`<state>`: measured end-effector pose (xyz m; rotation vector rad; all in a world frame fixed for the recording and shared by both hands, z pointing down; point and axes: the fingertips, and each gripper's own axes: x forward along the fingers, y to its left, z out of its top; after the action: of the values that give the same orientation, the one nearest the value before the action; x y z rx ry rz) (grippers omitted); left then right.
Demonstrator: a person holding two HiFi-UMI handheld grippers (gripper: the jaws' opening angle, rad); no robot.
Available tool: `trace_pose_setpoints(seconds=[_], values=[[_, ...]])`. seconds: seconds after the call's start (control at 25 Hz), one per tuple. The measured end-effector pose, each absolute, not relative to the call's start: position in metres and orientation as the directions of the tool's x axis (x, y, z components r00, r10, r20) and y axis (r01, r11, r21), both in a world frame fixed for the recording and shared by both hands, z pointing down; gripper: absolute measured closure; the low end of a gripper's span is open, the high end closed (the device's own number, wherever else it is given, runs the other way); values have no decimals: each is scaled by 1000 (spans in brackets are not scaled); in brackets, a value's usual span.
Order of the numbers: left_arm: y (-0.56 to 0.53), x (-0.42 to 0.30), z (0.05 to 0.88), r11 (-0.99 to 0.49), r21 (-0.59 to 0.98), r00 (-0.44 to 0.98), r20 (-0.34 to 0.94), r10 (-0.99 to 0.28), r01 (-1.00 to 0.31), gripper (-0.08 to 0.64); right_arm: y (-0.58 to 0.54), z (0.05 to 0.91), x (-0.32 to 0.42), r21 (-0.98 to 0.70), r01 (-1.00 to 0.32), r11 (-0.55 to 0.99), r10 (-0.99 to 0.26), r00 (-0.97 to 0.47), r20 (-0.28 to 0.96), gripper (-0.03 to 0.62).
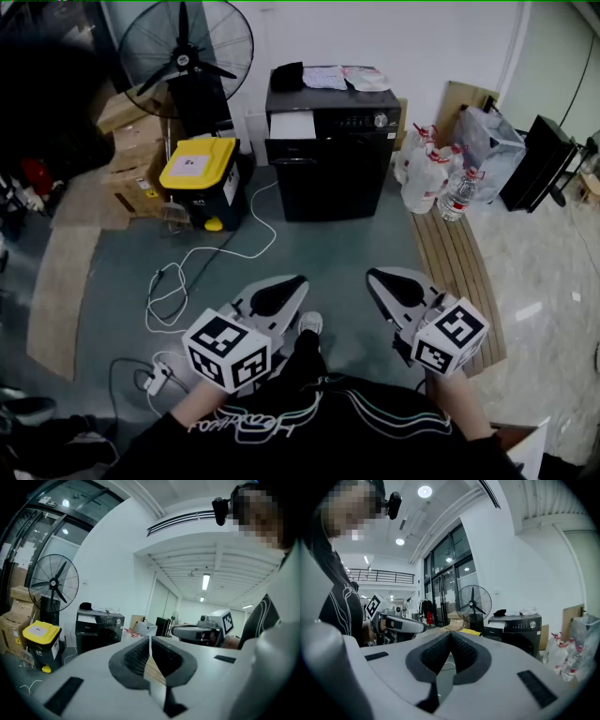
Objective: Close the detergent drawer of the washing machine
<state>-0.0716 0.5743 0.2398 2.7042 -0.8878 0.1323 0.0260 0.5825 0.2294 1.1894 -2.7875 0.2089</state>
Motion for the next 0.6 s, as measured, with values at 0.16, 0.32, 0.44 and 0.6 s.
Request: trace_pose_setpoints(seconds=[0.16,0.32,0.44,0.6], values=[[567,-77,236,-759,248,799,176,-576,-602,525,577,226,24,-77,-723,686,-709,-689,152,565],[556,-79,234,-759,248,798,164,-580,-603,525,564,226,26,-61,-745,665,-731,-665,154,565],[543,-80,237,-759,248,798,155,-582,-602,525,548,228,31,-62,-771,633,-758,-635,148,565],[521,-82,244,-758,257,799,156,-580,-600,525,523,237,32,-93,-780,619,-764,-626,158,565]])
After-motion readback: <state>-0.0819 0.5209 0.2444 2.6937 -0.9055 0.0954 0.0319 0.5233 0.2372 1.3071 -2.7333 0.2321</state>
